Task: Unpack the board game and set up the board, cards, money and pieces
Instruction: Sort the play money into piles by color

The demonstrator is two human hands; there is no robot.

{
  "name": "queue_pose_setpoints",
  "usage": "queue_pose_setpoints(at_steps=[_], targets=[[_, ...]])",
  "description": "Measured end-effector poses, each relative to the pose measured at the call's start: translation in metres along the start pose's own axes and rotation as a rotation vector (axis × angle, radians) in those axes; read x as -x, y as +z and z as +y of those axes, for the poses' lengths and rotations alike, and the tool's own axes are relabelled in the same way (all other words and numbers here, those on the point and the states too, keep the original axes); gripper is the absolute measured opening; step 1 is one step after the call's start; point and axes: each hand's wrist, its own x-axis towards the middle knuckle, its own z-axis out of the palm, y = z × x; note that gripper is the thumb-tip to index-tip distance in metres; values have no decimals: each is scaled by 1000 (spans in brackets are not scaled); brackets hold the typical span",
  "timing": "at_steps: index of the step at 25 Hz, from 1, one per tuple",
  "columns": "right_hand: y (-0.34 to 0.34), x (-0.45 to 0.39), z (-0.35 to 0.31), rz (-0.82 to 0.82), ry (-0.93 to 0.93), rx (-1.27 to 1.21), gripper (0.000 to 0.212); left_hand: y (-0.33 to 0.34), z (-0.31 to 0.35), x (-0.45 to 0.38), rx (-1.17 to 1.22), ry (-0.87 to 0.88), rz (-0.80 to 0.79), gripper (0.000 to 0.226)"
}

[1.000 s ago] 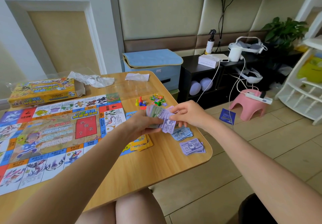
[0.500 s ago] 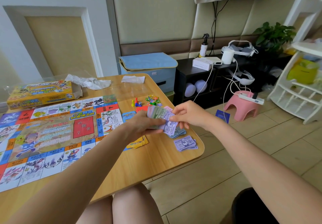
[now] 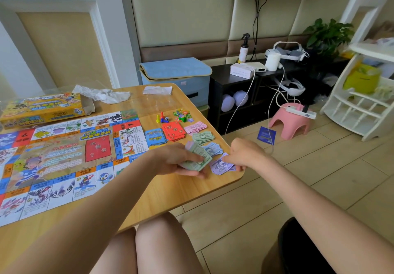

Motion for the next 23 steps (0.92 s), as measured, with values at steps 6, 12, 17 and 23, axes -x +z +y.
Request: queue_pose_setpoints(at_steps=[6, 12, 17, 23], targets=[[-12, 9, -4, 125, -89, 276, 39, 6, 1, -7, 31, -36, 20, 25], [-19, 1, 1, -182, -476, 300, 50, 5, 3, -7, -5, -30, 26, 22], [-6, -4, 4, -130, -478, 323, 46, 8, 2, -10, 31, -29, 7, 24], [-13, -10, 2, -182, -458, 304, 47, 3, 4, -9, -4, -21, 3, 25]])
